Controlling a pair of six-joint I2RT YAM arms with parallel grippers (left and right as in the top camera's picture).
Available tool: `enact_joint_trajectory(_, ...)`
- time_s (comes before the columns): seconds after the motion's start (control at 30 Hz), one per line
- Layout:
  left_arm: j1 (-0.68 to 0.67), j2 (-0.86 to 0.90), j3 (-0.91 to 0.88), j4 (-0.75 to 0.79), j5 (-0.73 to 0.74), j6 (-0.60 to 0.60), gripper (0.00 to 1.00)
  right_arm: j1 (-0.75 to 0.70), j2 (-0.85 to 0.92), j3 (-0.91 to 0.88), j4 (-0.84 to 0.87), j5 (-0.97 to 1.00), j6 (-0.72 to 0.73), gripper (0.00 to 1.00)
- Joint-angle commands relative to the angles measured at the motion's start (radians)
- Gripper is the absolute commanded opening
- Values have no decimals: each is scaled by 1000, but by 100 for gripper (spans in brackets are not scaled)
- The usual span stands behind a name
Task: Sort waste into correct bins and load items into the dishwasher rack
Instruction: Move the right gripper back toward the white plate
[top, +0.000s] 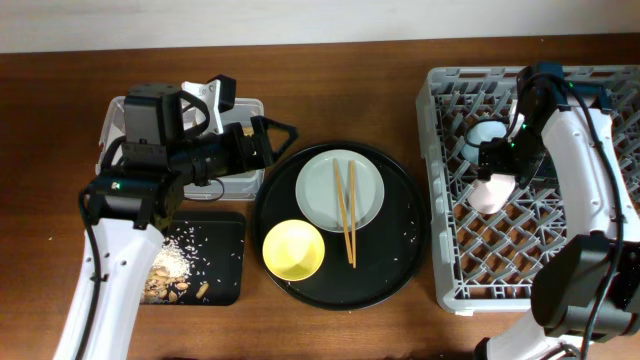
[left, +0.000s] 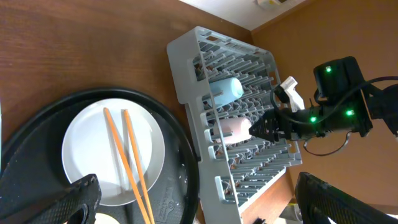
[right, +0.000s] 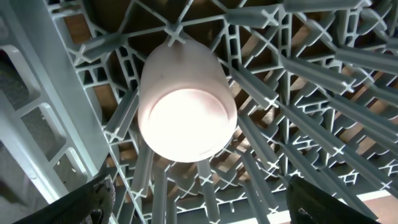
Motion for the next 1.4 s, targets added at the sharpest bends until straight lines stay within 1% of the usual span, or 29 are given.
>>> enact_joint_trajectory(0.0,4,0,7,-1,-4,10,99,-2,-2,-4,-7,-130,7,89)
enact_joint_trajectory(0.03,4,0,7,-1,-4,10,99,2,-2,-4,-17,-188,-11,92)
enact_joint_trajectory(0.1,4,0,7,-1,-4,10,99,7,-2,-4,-51,-297,-74,96)
enact_joint_trajectory(0.17,4,0,7,-1,-4,10,99,10,-2,-4,-89,-386,-105,98)
enact_joint_trajectory(0.23,4,0,7,-1,-4,10,99,10,-2,-4,-126,-474,-108,99)
enact_joint_trajectory(0.3,4,0,7,-1,-4,10,99,10,-2,-4,-149,-591,-108,98)
enact_joint_trajectory(0.43,4,0,7,-1,-4,10,99,24,-2,-4,-189,-745,-107,100)
enact_joint_trajectory(0.47,4,0,7,-1,-4,10,99,38,-2,-4,-187,-765,-107,91)
enact_joint_trajectory(0.5,4,0,7,-1,-4,10,99,53,-2,-4,-185,-773,-104,79)
enact_joint_trajectory(0.53,4,0,7,-1,-4,10,99,73,-2,-5,-183,-772,-104,71)
enact_joint_trajectory(0.6,4,0,7,-1,-4,10,99,123,-2,-5,-171,-772,-103,61)
enact_joint_trajectory(0.63,4,0,7,-1,-4,10,99,167,-2,-5,-147,-772,-87,53)
enact_joint_trajectory(0.7,4,0,7,-1,-4,10,99,234,-2,-6,-87,-771,-61,41)
enact_joint_trajectory(0.73,4,0,7,-1,-4,10,99,272,-2,-6,-48,-765,-52,31)
enact_joint_trajectory(0.77,4,0,7,-1,-4,10,99,299,-2,-6,-23,-743,-31,28)
enact_joint_trajectory(0.8,4,0,7,-1,-4,10,99,325,-2,-6,2,-705,6,25)
enact_joint_trajectory(0.87,4,0,7,-1,-4,10,99,388,-2,-6,54,-552,134,24)
enact_joint_trajectory(0.97,4,0,7,-1,-4,10,99,444,-2,-8,96,-438,224,23)
enact_joint_trajectory(1.1,4,0,7,-1,-4,10,99,544,-2,-13,151,-401,227,24)
enact_joint_trajectory(1.17,4,0,7,-1,-4,10,99,597,-2,-22,190,-341,227,24)
enact_joint_trajectory(1.37,4,0,7,-1,-4,10,99,672,-2,-95,275,-299,238,23)
